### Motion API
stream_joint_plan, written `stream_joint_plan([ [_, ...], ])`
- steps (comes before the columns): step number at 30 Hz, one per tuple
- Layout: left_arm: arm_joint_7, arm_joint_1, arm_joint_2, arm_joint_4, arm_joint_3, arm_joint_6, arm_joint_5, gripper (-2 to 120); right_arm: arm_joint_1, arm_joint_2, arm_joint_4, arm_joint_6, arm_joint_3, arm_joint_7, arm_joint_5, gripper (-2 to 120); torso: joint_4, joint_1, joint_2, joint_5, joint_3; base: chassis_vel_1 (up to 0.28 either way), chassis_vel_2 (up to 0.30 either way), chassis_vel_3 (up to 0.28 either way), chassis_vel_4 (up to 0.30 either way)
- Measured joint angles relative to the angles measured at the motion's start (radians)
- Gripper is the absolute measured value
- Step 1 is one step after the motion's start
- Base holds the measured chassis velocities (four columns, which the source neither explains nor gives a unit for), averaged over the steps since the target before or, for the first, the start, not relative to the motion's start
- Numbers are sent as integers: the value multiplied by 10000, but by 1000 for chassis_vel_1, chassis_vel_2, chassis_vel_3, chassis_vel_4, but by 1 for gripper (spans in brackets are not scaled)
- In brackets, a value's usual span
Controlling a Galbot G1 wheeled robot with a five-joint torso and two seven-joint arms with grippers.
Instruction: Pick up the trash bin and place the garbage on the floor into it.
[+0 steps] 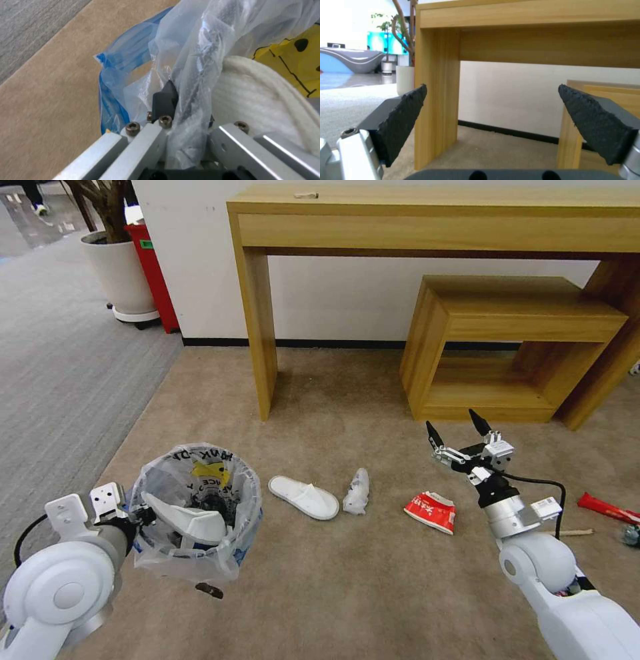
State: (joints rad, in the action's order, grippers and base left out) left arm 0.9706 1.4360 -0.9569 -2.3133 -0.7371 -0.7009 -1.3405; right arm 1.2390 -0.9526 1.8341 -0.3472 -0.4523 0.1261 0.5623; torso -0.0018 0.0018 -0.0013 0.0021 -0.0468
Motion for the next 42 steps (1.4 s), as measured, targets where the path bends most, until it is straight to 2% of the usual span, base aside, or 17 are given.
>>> stream_joint_plan([
  [15, -69, -77, -24, 7, 137, 0, -10, 0, -34, 41, -138, -205, 160, -2, -61, 100, 0, 8, -1, 1, -4, -242, 235, 239, -248],
  [19, -75, -81, -13, 19, 140, 1, -11, 0, -132, 122, -61, 273, 425, -428, -306, 100, 0, 7, 0, 0, -3, -77, 88, 84, -64],
  [22, -76, -65, -10, 7, 140, -1, -9, 0, -308, 210, -83, 761, 619, -206, -390, 100, 1, 0, 0, 1, 3, 0, 0, 0, 0],
  [25, -76, -33, -33, -60, 158, -10, -6, 0, -555, 408, -93, 2035, 997, 508, -401, 100, 0, -2, 0, 1, 3, 28, -46, -31, 24],
  [26, -76, -33, -33, -60, 158, -10, -6, 0, -555, 408, -93, 2035, 997, 508, -401, 100, 0, -2, 0, 1, 3, 0, 0, 0, 0],
  [29, -74, 6, -48, -145, 166, -16, 6, 0, -855, 618, -10, 3821, 1733, 543, -465, 100, 0, -1, 0, -1, 1, 0, 0, 0, 0],
  [30, -74, 6, -48, -145, 166, -16, 6, 0, -855, 618, -10, 3821, 1733, 543, -465, 100, 0, -1, 0, -1, 1, 0, 0, 0, 0],
  [33, -69, 75, -47, -219, 119, -25, 17, 0, -1276, 724, -109, 5289, 2601, 568, -558, 100, 0, 0, 0, 0, 1, 0, 0, 0, 0],
  [34, -69, 75, -47, -219, 119, -25, 17, 0, -1276, 724, -109, 5289, 2601, 568, -558, 100, 0, 0, 0, 0, 1, 0, 0, 0, 0],
  [36, -66, 138, -46, -272, 53, -32, 23, 0, -1704, 729, -265, 6303, 3220, 662, -423, 100, -1, 0, 0, 3, 0, 0, 0, 0, 0],
  [37, -66, 138, -46, -272, 53, -32, 23, 0, -1704, 729, -265, 6303, 3220, 662, -423, 100, -1, 0, 0, 3, 0, 0, 0, 0, 0],
  [40, -71, 263, -90, -364, -18, -39, 81, 0, -2490, 613, -651, 7866, 3984, 1099, -214, 100, 0, 0, 0, 0, 0, 0, 0, 0, 0],
  [41, -71, 263, -90, -364, -18, -39, 81, 0, -2490, 613, -651, 7866, 3984, 1099, -214, 100, 0, 0, 0, 0, 0, 0, 0, 0, 0],
  [42, -81, 299, -113, -386, -38, -41, 113, 0, -2778, 548, -855, 8288, 4222, 1421, -208, 100, 1, 0, 0, 2, 0, 0, 0, 0, 0],
])
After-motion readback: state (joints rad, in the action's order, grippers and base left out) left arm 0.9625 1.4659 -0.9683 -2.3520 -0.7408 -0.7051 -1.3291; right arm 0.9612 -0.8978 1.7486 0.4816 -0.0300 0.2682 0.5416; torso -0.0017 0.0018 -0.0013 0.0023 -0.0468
